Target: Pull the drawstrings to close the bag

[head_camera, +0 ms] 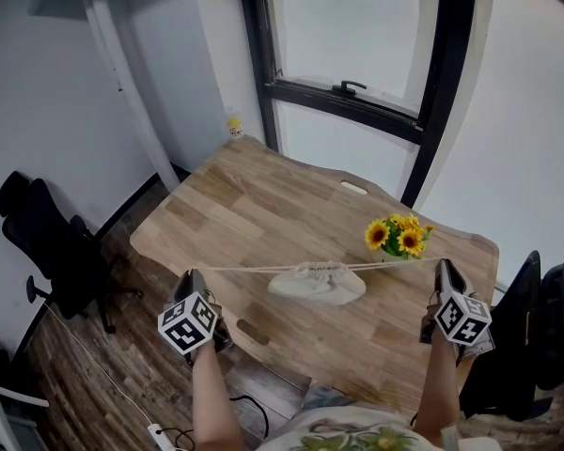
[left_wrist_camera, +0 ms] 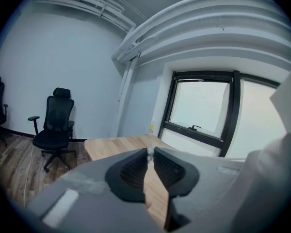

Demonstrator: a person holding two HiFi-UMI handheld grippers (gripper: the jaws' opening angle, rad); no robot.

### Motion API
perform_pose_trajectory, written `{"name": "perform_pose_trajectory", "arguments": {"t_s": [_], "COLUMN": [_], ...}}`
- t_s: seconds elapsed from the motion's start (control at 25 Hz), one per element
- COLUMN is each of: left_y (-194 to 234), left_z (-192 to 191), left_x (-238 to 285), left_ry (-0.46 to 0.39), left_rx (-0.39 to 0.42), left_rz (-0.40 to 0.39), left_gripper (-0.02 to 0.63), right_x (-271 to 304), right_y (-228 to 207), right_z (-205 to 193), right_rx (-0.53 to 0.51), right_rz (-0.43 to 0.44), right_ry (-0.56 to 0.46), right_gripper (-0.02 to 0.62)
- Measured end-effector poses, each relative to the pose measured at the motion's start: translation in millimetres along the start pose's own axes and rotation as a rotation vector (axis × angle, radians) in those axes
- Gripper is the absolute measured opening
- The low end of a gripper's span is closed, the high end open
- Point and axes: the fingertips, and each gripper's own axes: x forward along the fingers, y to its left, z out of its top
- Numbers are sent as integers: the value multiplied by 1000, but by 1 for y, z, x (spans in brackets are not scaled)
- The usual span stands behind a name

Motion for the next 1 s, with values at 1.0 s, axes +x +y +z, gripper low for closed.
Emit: {"name": "perform_pose_trajectory", "arguments": {"t_s": [1.0], "left_y": [-20], "left_z": [8], "left_x": [-12], "left_ry": [-29], "left_rx": [134], "left_rz": [-82], "left_gripper": [67], "right_x": [-20], "right_y": [-8], "right_z": [9], "right_rx": [-97], "right_rz": [-20], "right_ry": [-8], "right_gripper": [35]}}
